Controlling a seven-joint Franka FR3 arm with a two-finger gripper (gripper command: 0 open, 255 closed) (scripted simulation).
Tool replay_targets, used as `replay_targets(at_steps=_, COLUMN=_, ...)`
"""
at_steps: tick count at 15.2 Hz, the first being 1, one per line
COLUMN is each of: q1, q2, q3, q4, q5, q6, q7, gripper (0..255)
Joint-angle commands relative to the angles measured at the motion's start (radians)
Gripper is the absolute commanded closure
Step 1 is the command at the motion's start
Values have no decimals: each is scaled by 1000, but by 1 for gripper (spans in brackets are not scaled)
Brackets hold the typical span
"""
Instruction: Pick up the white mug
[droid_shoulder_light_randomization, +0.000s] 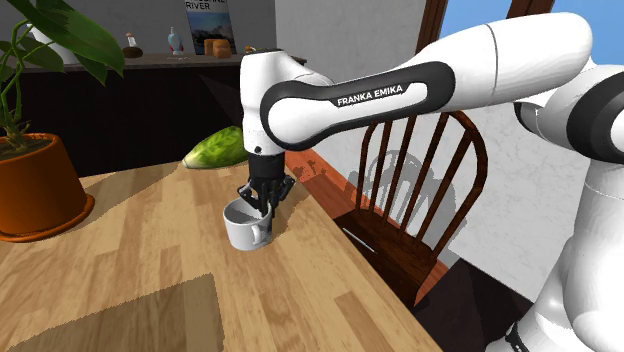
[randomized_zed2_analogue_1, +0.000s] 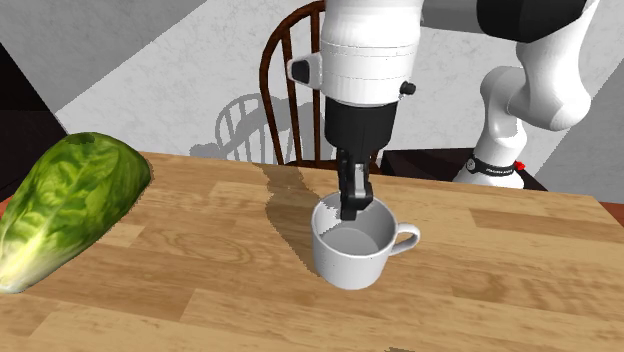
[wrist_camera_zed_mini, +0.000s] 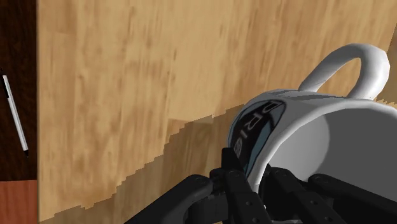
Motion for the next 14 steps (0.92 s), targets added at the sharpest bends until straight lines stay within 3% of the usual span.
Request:
replay_targets(at_steps=1, q1=1, q2=0, q3=1, q4=23, q5=0, q6=-23, q7=0, gripper=255)
replay_targets(at_steps=14, q1=11, q2=5, q3=5, q4=181, q5=-1, q6=-176, q7=3, gripper=255)
